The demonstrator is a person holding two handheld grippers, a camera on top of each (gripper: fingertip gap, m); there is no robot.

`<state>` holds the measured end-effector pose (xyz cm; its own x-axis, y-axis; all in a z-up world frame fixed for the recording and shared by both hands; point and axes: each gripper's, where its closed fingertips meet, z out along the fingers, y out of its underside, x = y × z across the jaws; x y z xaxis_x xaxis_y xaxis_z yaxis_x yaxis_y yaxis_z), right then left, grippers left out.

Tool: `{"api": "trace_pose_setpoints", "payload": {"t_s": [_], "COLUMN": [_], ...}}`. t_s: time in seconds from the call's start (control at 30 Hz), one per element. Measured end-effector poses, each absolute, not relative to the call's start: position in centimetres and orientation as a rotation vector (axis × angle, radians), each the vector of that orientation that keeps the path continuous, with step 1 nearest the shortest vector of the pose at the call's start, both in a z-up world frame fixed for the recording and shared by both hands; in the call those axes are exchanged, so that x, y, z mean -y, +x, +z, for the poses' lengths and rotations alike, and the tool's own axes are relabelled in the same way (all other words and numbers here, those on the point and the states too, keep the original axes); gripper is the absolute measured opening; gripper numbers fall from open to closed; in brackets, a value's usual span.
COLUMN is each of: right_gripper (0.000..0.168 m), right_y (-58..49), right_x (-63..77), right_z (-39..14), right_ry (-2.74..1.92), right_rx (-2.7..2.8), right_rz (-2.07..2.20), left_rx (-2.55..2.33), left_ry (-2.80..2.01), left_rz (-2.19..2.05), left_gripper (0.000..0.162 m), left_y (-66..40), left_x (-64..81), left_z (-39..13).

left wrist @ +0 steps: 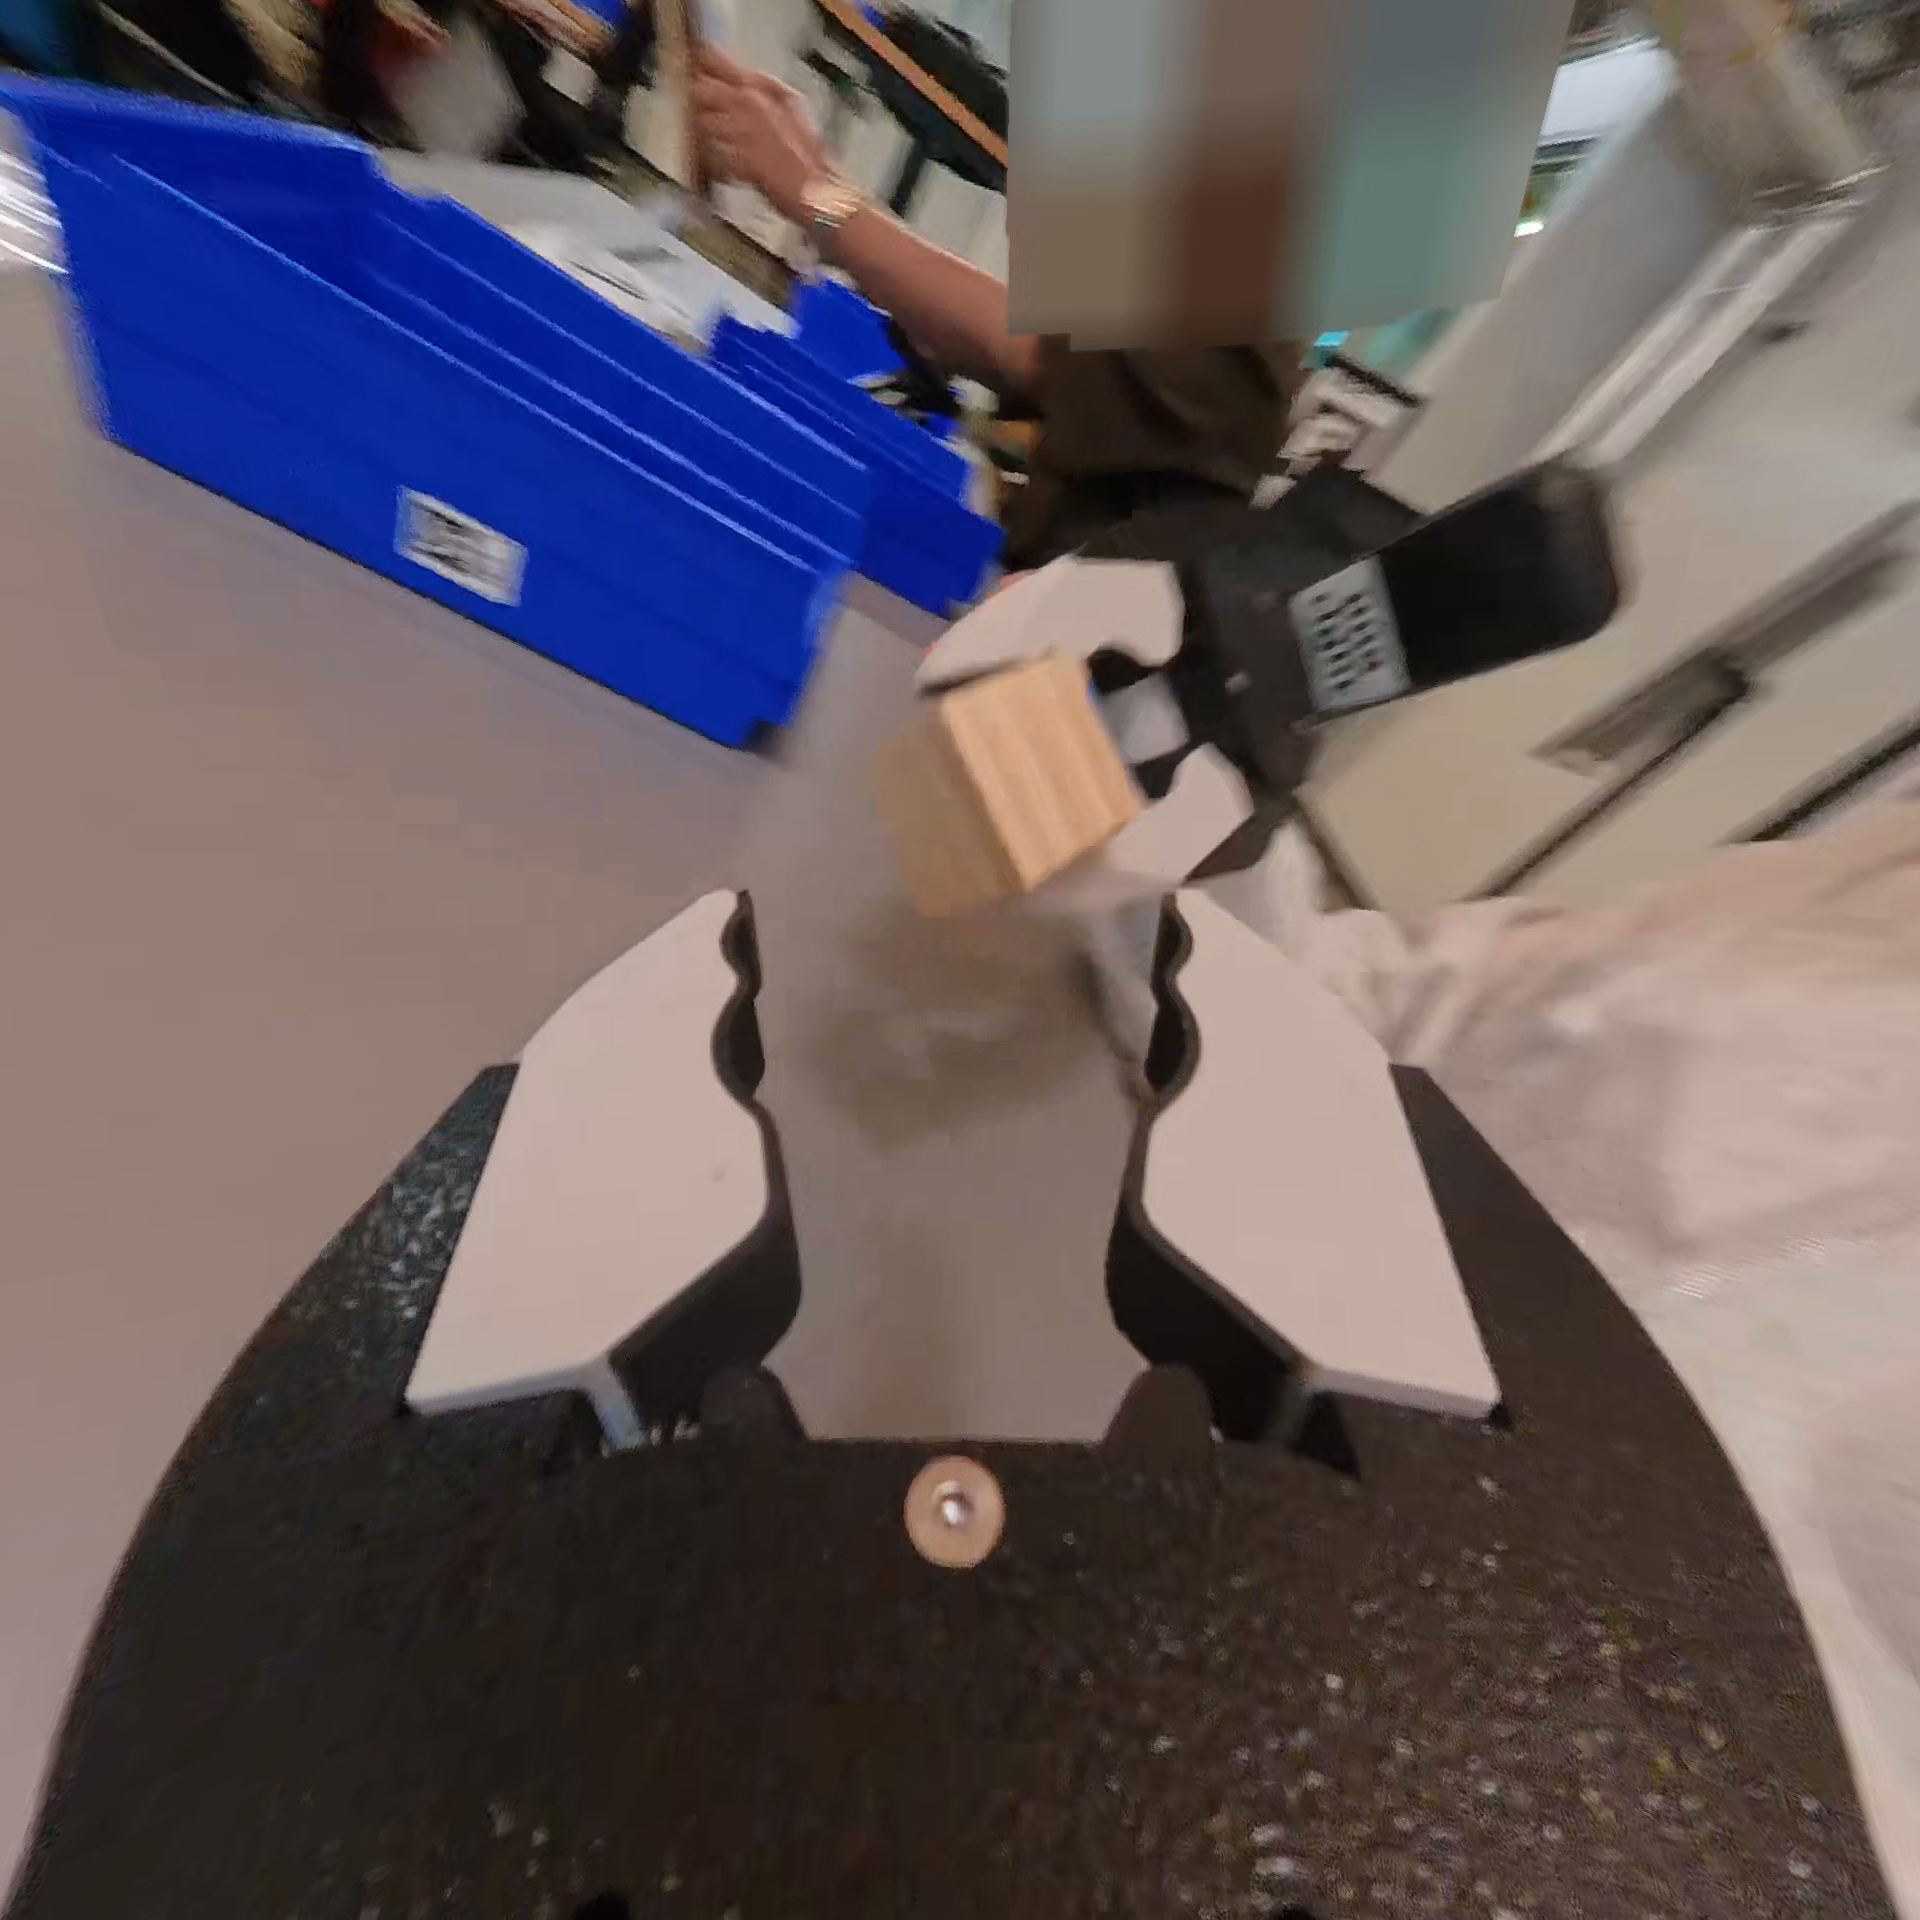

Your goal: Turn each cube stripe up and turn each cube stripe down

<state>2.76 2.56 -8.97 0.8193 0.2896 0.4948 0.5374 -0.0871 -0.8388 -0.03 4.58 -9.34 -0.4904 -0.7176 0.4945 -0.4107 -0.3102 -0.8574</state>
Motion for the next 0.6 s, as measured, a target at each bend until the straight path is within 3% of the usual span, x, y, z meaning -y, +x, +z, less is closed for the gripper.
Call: {"api": "trace_pose_setpoints", "payload": {"t_s": [0.27, 0.6], "right_gripper": [0.046, 0.045], "right_y": [21.6, 32.6], "right_x": [5.3, 10.9], "right_z": [-6.9, -13.8], "right_ry": [-2.173, -2.695], "right_rx": [0.065, -0.390], "right_rz": [-0.456, -0.285], "left_rx": [-1.530, -1.580], "left_ry": [-1.376, -1.329], "left_rz": [-1.370, -1.212], "left_gripper": [0.074, 0.071], "left_y": [2.0, 2.3], "left_x": [-8.5, -8.1], "left_z": [-12.4, -14.5]}}
